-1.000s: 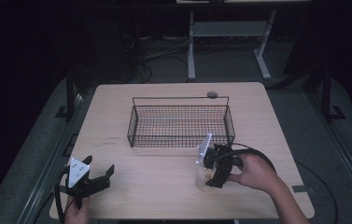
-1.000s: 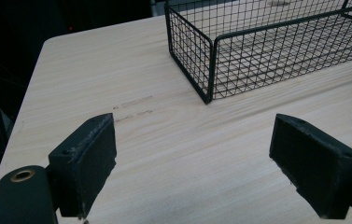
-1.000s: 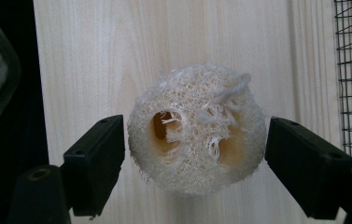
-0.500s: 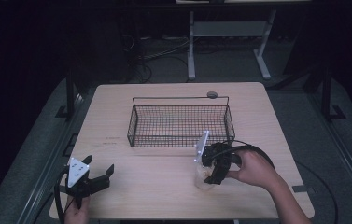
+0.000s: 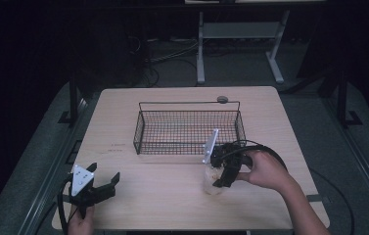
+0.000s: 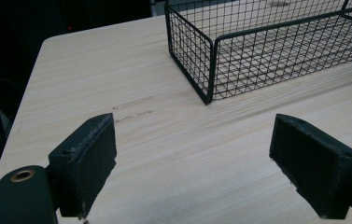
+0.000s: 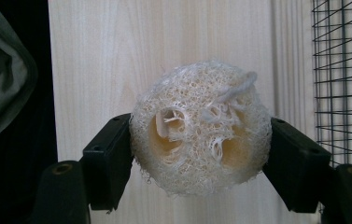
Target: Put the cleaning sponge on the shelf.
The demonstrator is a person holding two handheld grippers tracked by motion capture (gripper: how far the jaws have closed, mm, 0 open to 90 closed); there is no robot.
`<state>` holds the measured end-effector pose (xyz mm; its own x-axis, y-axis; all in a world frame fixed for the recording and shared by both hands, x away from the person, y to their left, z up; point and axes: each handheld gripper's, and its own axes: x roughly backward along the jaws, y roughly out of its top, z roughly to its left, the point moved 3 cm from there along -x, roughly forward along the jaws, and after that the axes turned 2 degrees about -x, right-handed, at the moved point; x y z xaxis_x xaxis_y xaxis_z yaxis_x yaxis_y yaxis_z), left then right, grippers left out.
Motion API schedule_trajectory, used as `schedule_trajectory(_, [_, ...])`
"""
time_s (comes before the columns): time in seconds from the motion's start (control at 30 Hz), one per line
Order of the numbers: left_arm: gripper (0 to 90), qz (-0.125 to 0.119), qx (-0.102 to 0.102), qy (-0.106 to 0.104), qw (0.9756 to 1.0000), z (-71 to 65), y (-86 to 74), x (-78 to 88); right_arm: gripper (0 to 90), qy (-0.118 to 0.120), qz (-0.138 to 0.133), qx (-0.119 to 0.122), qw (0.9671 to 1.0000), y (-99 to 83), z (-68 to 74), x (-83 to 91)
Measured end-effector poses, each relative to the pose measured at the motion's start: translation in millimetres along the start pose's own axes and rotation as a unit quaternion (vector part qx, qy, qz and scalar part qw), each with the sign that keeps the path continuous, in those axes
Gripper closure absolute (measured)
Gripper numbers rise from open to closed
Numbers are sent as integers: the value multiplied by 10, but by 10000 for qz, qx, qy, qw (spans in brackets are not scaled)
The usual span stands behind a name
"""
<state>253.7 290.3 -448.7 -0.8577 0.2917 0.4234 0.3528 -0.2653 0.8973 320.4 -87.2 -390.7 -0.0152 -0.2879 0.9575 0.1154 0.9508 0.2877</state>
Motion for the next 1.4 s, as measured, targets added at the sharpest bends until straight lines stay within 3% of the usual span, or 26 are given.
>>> schedule_trajectory(0.77, [140, 2, -2, -1, 10000, 5, -1, -7, 289, -70, -97, -14, 9999, 229, -237, 343])
schedule_trajectory(1.4, [140, -41, 96, 22, 9999, 28, -2, 8, 289, -136, -71, -138, 9998, 386, -510, 519])
